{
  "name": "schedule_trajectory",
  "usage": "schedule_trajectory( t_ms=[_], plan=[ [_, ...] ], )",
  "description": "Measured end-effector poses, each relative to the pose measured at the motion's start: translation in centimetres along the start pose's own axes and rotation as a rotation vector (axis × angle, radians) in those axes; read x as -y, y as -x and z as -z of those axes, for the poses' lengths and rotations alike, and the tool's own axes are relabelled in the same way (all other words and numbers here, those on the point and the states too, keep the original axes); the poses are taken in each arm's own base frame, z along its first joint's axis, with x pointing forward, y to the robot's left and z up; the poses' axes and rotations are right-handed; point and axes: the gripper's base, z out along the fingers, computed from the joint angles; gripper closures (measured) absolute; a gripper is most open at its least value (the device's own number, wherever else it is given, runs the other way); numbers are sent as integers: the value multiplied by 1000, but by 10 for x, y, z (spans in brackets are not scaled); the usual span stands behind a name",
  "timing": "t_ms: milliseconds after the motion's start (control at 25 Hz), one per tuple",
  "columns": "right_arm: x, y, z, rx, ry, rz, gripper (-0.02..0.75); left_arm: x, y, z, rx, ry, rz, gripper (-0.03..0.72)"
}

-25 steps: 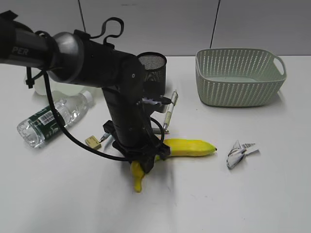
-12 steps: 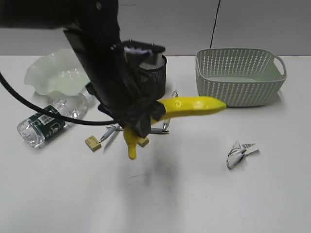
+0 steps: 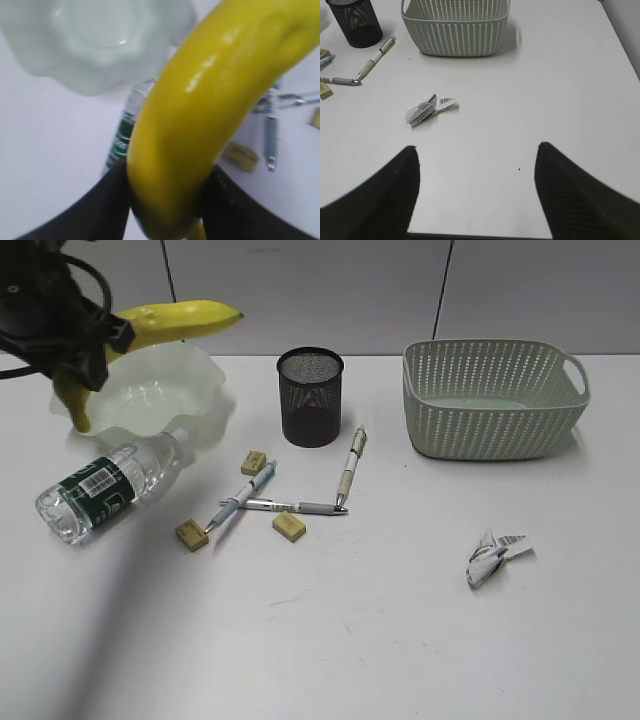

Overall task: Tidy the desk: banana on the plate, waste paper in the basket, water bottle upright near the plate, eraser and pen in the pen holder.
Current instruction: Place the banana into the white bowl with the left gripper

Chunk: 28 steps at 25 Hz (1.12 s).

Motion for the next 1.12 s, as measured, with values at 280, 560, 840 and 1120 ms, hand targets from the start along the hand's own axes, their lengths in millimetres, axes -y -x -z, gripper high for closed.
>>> schedule_trajectory(
  t_ms=[280,560,840,1120],
  plan=[
    [0,0,0,0,0,0,174,-66,17,-53,78,60,154,370],
    [0,0,0,0,0,0,174,-64,32,-103,205,33,140,370],
    [0,0,0,0,0,0,174,-67,38,-121,208,39,132,364],
    [0,0,0,0,0,0,174,-71,54,-104,234,51,143,250]
  ],
)
